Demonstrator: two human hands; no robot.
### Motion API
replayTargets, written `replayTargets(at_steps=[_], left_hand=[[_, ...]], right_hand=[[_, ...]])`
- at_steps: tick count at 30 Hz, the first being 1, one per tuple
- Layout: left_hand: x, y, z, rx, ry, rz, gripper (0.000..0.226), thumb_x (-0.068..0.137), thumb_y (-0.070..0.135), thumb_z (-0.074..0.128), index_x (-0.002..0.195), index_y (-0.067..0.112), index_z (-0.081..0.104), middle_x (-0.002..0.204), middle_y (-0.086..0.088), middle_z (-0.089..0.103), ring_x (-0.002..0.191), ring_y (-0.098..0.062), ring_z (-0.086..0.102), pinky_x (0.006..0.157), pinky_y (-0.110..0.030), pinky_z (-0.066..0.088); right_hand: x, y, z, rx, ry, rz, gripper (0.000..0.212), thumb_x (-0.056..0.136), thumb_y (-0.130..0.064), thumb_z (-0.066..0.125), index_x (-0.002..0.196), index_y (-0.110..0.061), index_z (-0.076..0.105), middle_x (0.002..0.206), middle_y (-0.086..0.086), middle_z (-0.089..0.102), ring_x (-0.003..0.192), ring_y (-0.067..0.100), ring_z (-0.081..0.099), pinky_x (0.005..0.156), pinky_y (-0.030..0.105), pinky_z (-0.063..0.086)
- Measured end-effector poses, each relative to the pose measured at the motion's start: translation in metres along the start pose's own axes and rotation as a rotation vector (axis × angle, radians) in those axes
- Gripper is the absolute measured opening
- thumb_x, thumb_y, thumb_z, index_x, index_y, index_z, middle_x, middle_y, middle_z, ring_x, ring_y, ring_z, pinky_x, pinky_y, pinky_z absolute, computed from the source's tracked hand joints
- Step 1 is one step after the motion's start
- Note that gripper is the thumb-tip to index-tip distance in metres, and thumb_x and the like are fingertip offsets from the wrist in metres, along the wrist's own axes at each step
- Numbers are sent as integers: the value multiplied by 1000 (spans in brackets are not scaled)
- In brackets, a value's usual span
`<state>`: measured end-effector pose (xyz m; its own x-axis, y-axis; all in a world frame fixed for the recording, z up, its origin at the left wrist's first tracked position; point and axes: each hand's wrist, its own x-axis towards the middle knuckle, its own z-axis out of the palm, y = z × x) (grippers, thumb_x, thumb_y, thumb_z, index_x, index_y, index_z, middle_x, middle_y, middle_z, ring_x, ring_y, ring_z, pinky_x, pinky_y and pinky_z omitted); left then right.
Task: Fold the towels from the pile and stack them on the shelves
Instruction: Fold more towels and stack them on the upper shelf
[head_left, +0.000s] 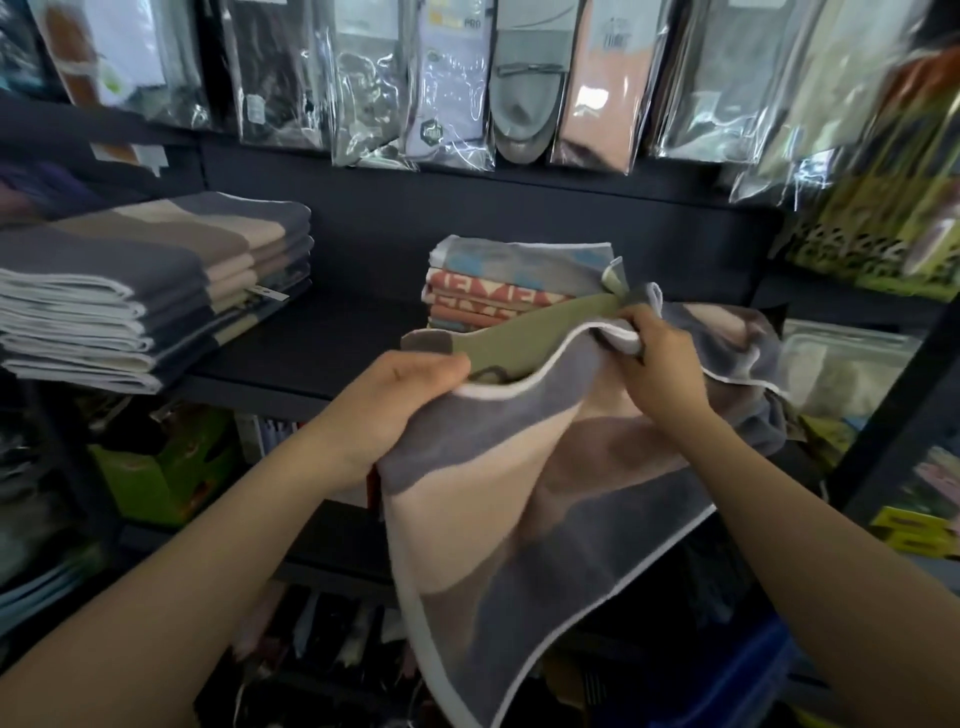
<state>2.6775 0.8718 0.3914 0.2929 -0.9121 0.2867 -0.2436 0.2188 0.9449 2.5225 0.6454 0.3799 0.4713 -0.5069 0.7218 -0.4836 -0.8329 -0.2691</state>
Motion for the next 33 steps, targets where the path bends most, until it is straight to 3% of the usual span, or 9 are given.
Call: replayTargets(at_steps=[4,7,13,16,20,24,27,30,33], left_hand=[[4,-23,-16,434,108,-29,46,81,59,53,76,14,63,66,10,59,64,2,55,69,-25,41],[-4,-14,-19,389,101,86,20,79,54,56,87,36,60,82,21,66,81,9,60,73,-13,42],[-23,6,-22,439,113,364,24,65,54,60,86,45,57,77,28,65,73,9,60,63,-5,40],[-33,0,-39,432,100,424,14,71,49,59,70,35,60,59,14,57,54,2,50,52,-10,36],[-58,-14,-79,319,169,436,68,74,58,61,66,-9,57,52,-13,42,49,-10,39,46,-24,30],[-82,-35,-120,415,320,337,50,78,42,54,54,-1,45,47,-10,35,44,-5,35,44,-22,27],[-92,-65,-147,743,320,-8,67,76,66,54,57,2,45,49,-6,44,46,-9,44,49,-26,33],[-103,-82,-152,1102,295,-369,61,67,70,55,92,14,59,86,-4,66,77,-19,60,64,-33,47],[-107,-85,-142,1010,279,-203,63,72,56,66,123,21,53,118,4,62,100,-15,59,81,-30,49]], right_hand=[[3,-54,-14,-17,69,-336,42,69,-22,44,101,-3,64,77,20,68,66,39,64,53,36,50],[-3,-100,-20,39,112,-573,37,67,-22,44,90,-10,70,67,11,68,55,31,64,45,33,50],[-20,-162,-15,134,124,-685,25,68,-23,48,77,-7,65,57,3,60,45,25,56,33,31,42],[-20,-168,-8,326,-106,-632,22,72,-25,54,79,-6,62,62,1,63,54,19,59,46,31,47],[-23,-153,12,515,-587,-468,30,78,-29,67,72,0,61,62,11,59,61,4,50,54,21,37],[-34,-140,51,538,-832,-265,39,83,-26,67,73,9,55,66,24,54,60,15,49,55,38,37],[-44,-158,80,523,-752,-194,39,89,-25,60,67,5,49,59,11,44,54,12,42,55,32,31],[-56,-190,99,382,-747,-342,34,91,-26,58,65,-6,47,58,5,45,58,19,47,57,32,27],[-75,-216,114,264,-780,-460,27,89,-30,60,69,-15,49,59,-2,46,55,13,44,51,28,22]])
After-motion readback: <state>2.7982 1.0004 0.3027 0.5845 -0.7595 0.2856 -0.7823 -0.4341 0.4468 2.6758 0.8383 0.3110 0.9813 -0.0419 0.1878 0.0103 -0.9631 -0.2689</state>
